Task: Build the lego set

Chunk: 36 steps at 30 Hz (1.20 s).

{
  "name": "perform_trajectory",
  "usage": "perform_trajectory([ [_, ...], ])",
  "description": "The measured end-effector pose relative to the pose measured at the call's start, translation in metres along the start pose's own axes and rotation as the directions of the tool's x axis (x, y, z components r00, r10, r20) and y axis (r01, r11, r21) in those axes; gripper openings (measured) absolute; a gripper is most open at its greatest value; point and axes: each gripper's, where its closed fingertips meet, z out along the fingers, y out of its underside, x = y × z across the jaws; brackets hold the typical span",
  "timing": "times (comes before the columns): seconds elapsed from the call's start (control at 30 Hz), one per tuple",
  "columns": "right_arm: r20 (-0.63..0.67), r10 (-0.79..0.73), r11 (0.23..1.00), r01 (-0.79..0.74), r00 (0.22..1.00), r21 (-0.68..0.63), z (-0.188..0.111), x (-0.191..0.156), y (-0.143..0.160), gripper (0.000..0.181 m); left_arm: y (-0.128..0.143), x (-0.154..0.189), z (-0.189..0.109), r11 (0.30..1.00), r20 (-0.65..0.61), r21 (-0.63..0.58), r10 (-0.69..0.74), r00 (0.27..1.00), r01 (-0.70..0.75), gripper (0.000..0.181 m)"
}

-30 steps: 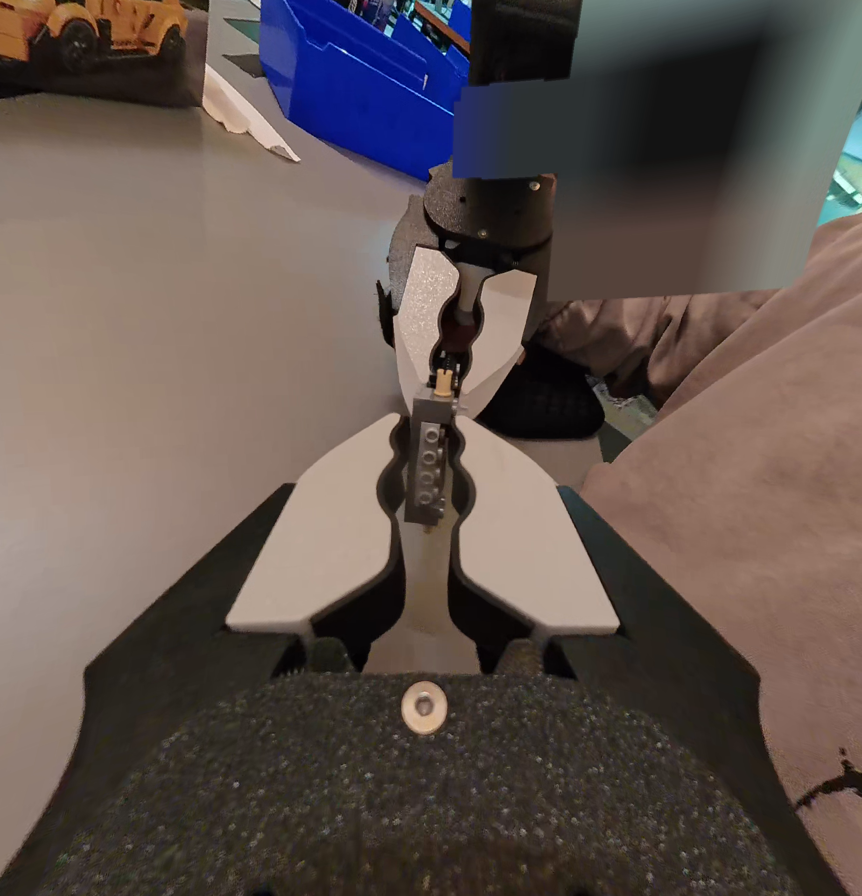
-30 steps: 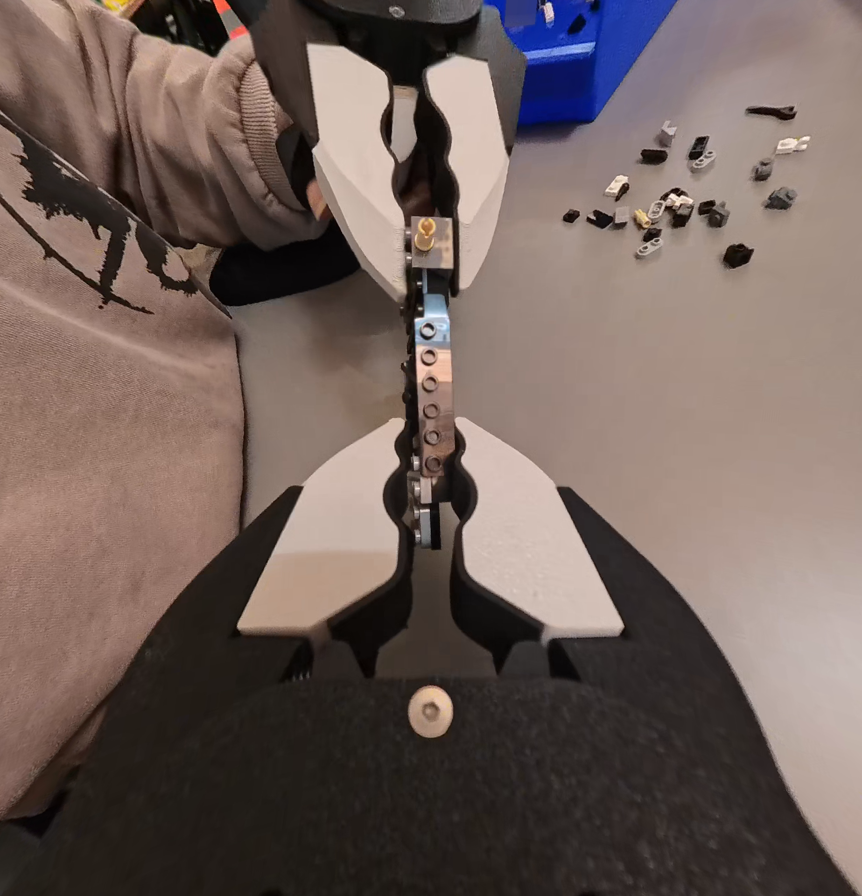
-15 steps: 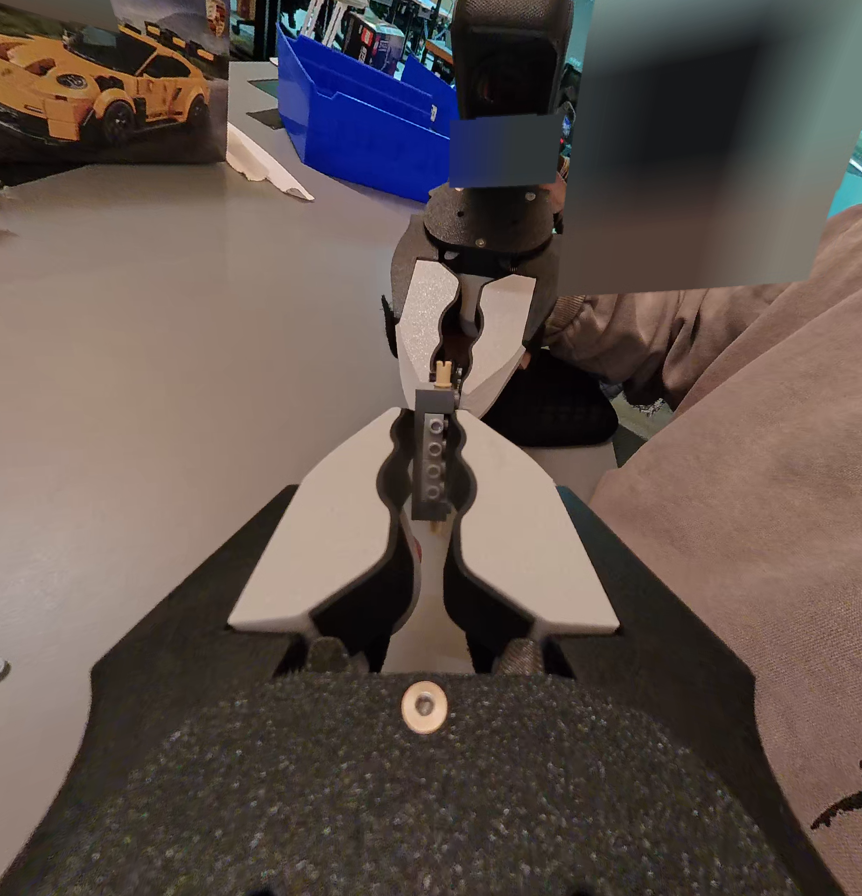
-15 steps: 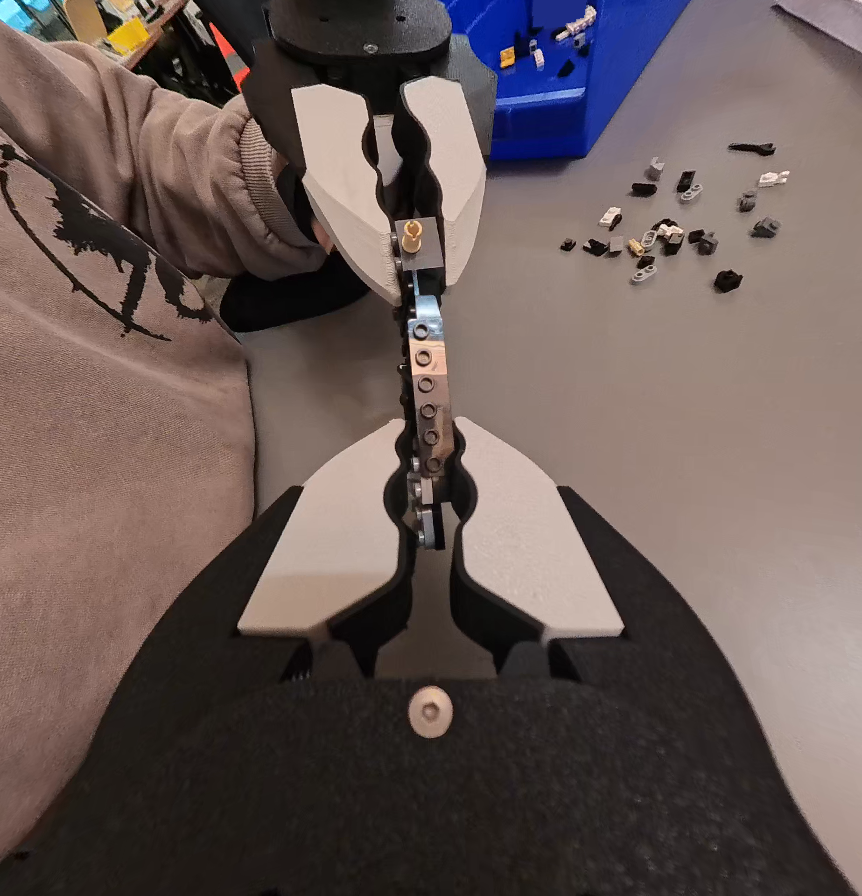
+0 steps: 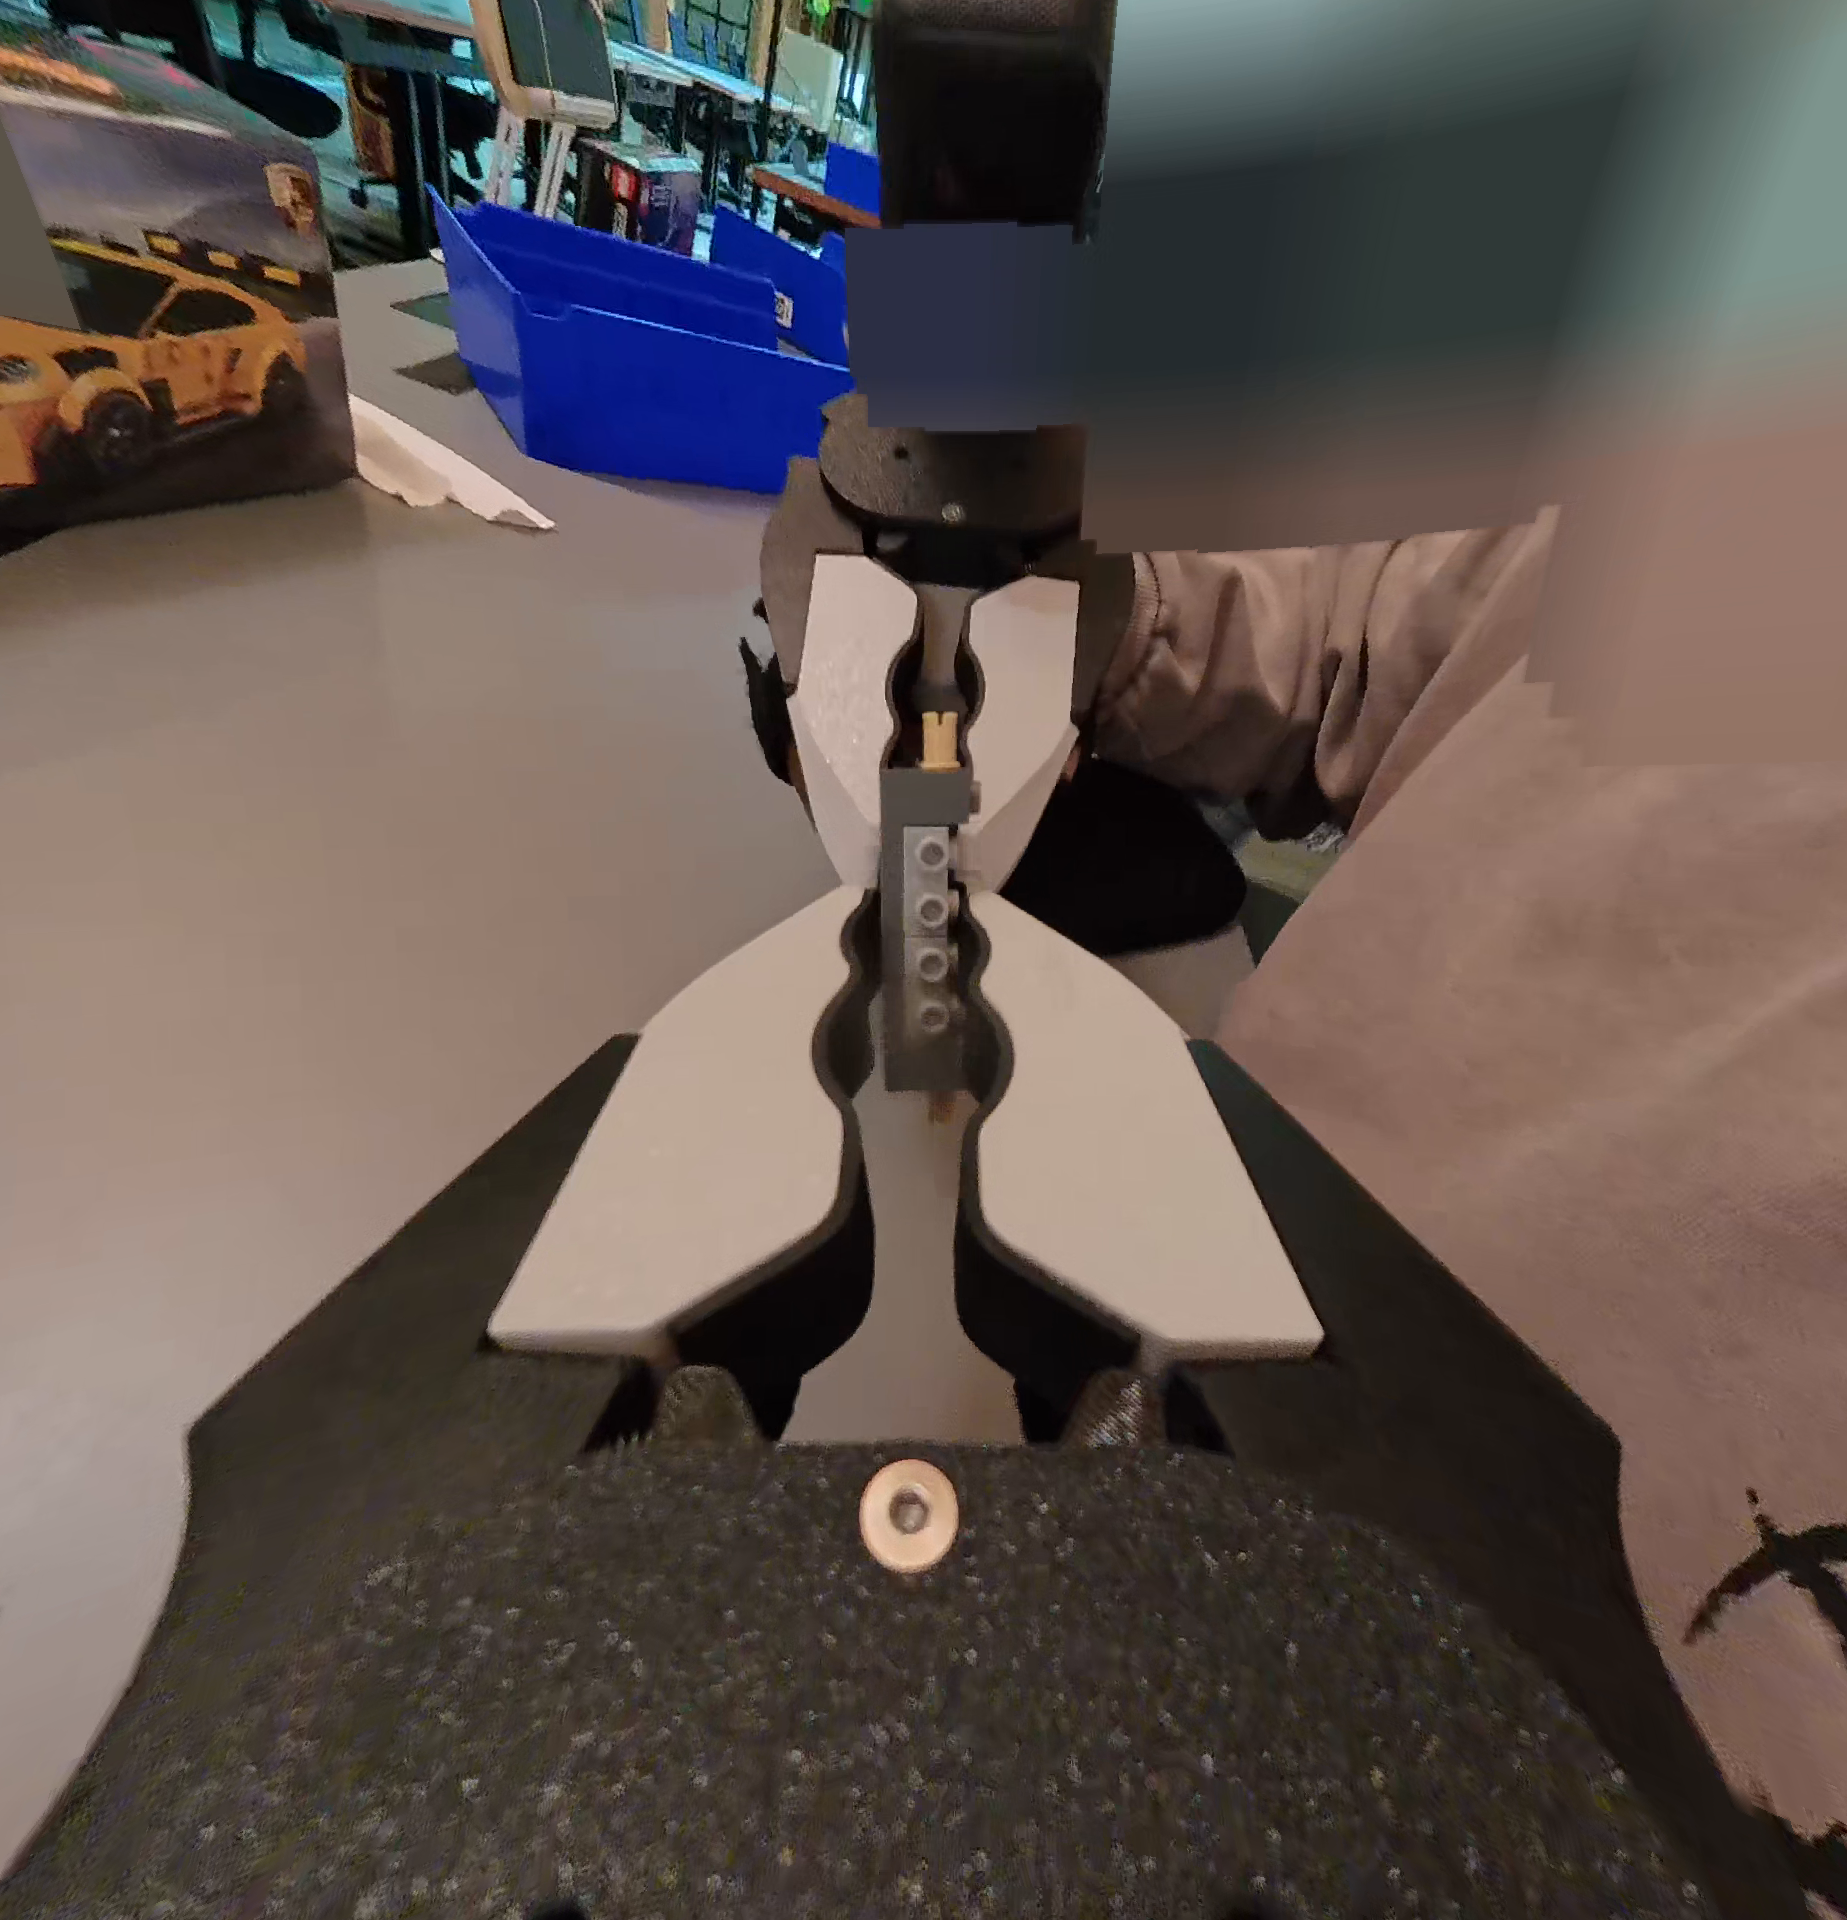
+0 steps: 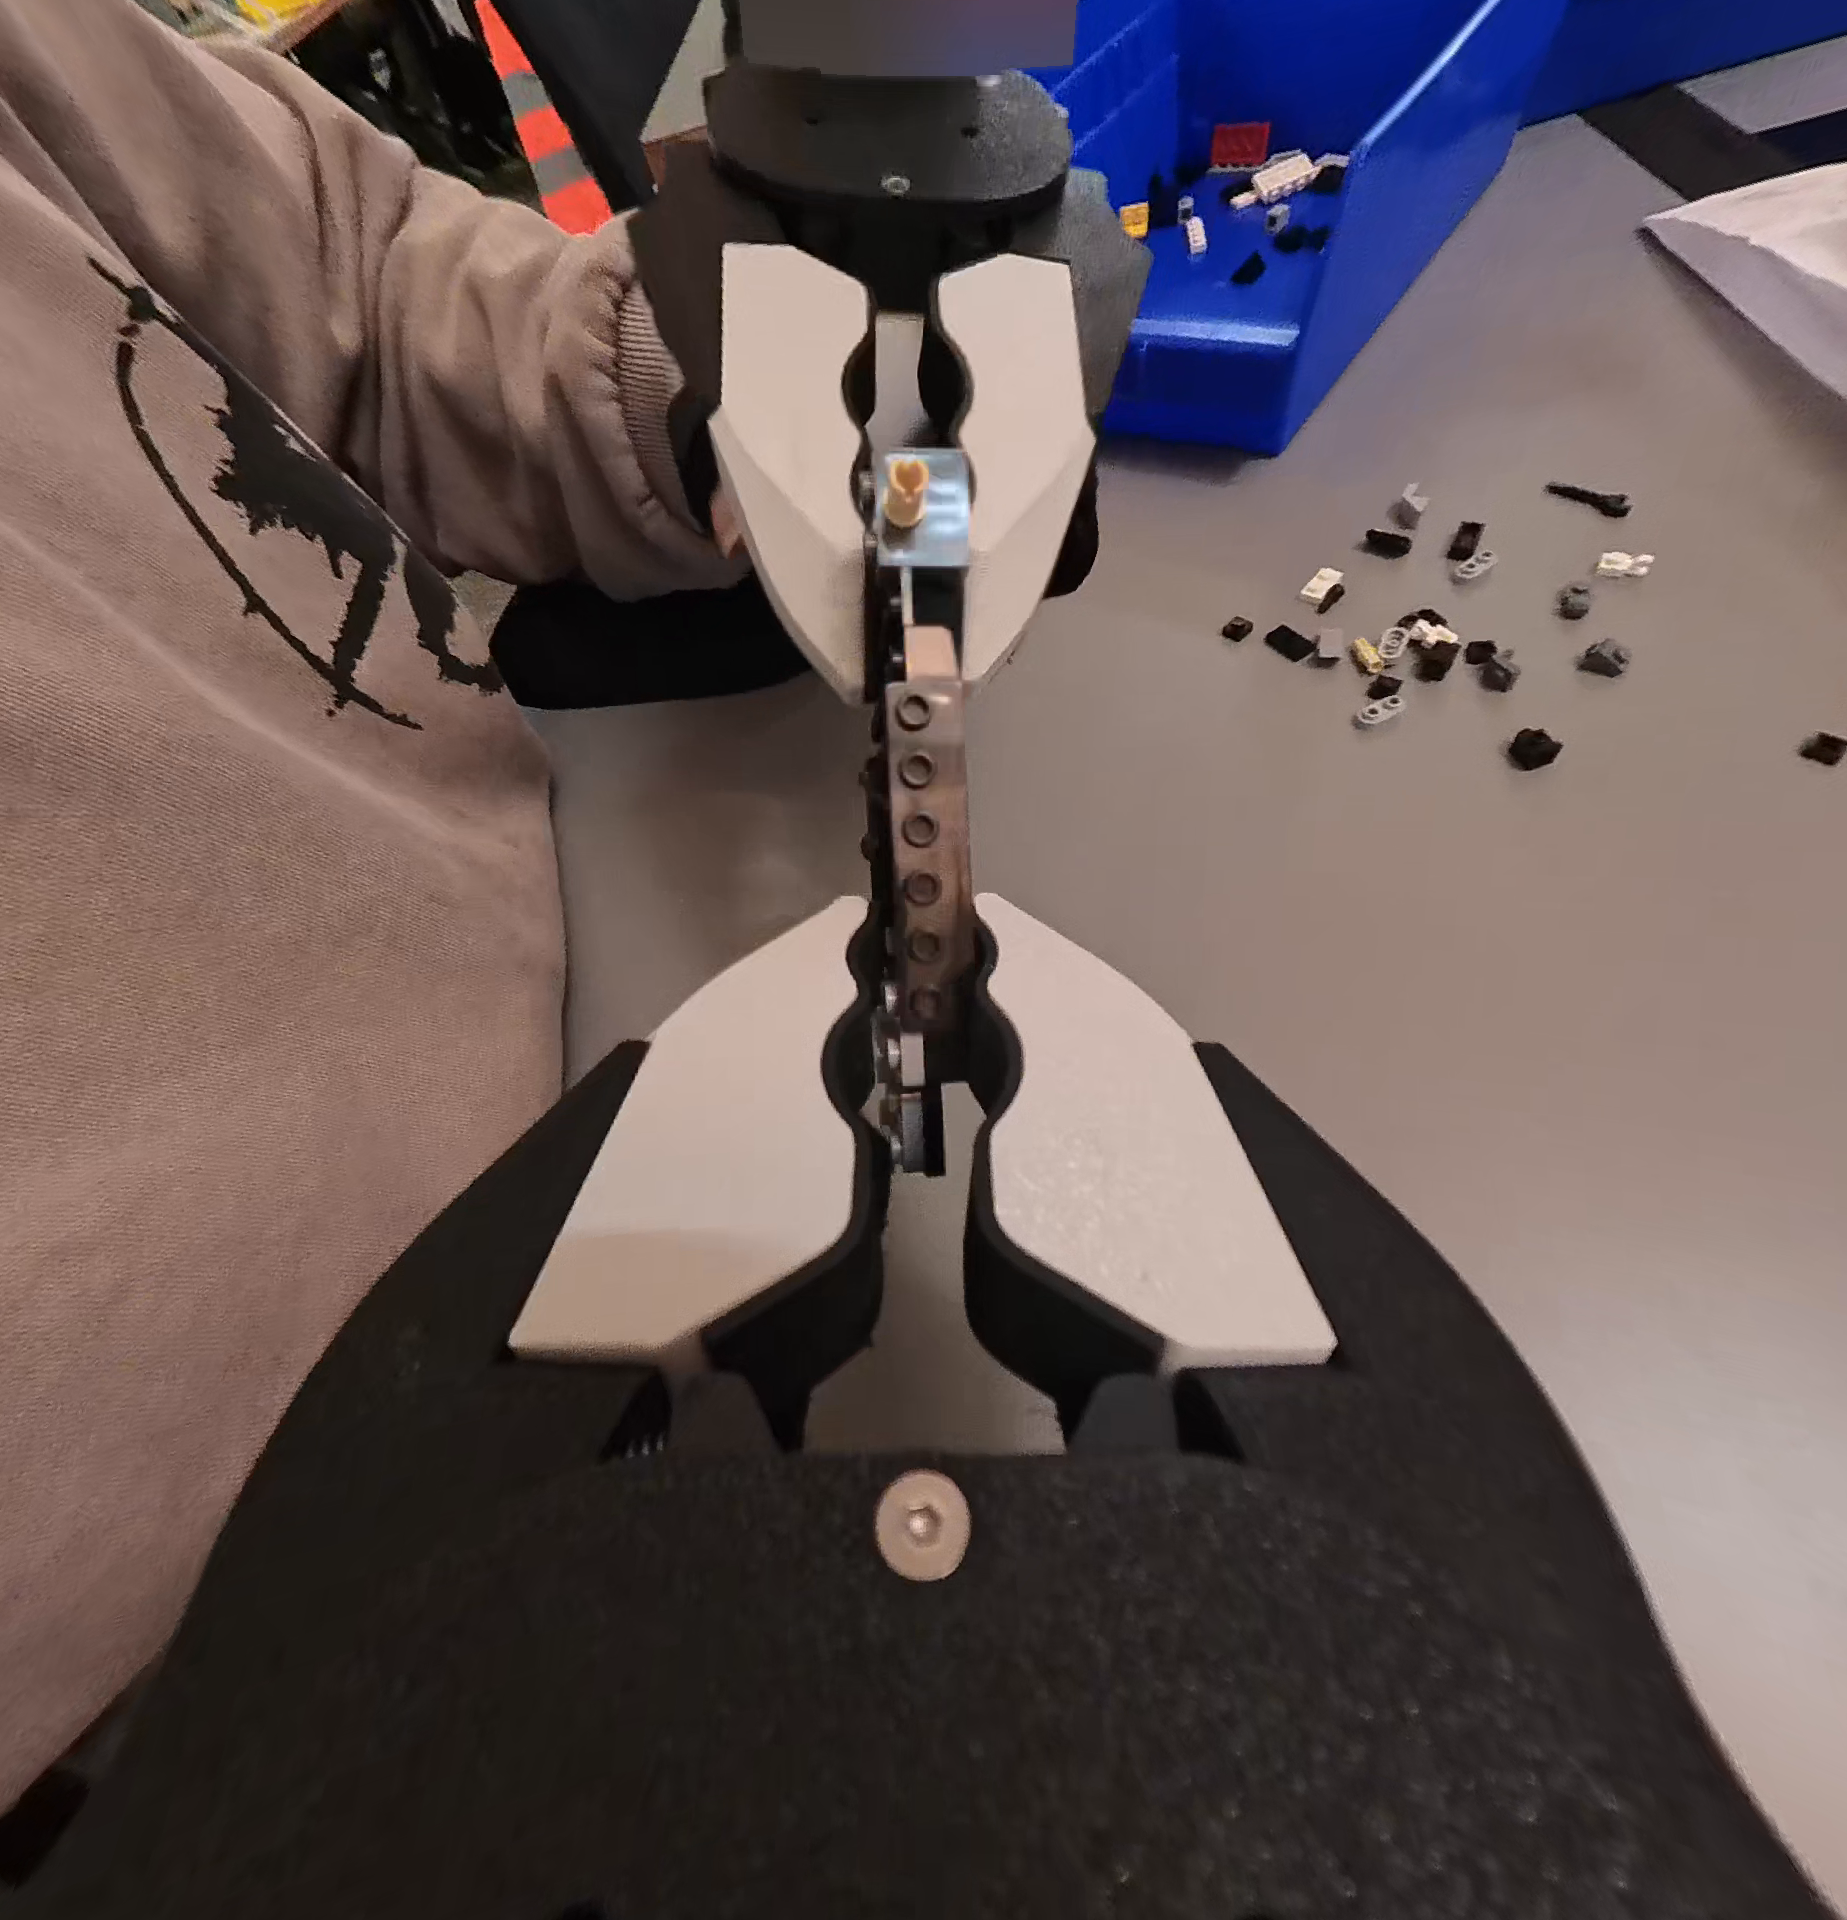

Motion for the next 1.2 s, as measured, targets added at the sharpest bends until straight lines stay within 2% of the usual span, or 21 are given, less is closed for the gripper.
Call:
perform_trajectory([
  [0.1,0.02,0.036,0.999,-0.036,0.999,0.01,0.0,-0.001,-0.002,0.013,-0.003,-0.002,-0.001,0.996,-0.026,0.017,-0.085,0.996,0.086,0.013],
  [0.23,0.065,0.085,0.996,-0.086,0.994,0.007,0.003,-0.003,0.002,0.013,0.003,-0.002,0.0,0.988,-0.029,-0.023,-0.152,0.988,0.152,0.013],
  [0.53,0.104,0.187,0.982,-0.186,0.977,-0.014,0.003,0.0,0.006,0.013,0.006,-0.006,0.001,0.978,-0.001,-0.061,-0.198,0.98,0.197,0.013],
  [0.6,0.1,0.213,0.977,-0.212,0.972,-0.026,0.002,0.002,0.006,0.013,0.01,-0.006,0.0,0.976,0.015,-0.115,-0.183,0.983,0.184,0.022],
  [0.63,0.08,0.212,0.977,-0.209,0.974,-0.041,0.001,0.005,0.008,0.013,0.014,-0.007,-0.001,0.975,0.038,-0.15,-0.161,0.986,0.165,0.028],
  [0.7,0.071,0.2,0.979,-0.197,0.977,-0.057,-0.001,0.005,0.007,0.013,0.02,-0.009,-0.002,0.971,0.078,-0.212,-0.1,0.992,0.114,0.027],
  [0.83,0.036,0.155,0.985,-0.151,0.987,-0.084,0.0,0.005,0.004,0.013,0.019,-0.012,-0.004,0.967,0.1,-0.222,-0.102,0.99,0.123,0.015],
  [0.93,0.002,0.114,0.988,-0.113,0.993,-0.107,0.001,0.007,0.005,0.013,0.021,-0.01,-0.005,0.962,0.093,-0.239,-0.111,0.989,0.13,0.013],
  [1.2,0.012,0.097,0.988,-0.095,0.995,-0.121,0.0,0.001,0.002,0.012,0.02,-0.004,-0.007,0.96,0.05,-0.225,-0.158,0.986,0.165,0.013],
])
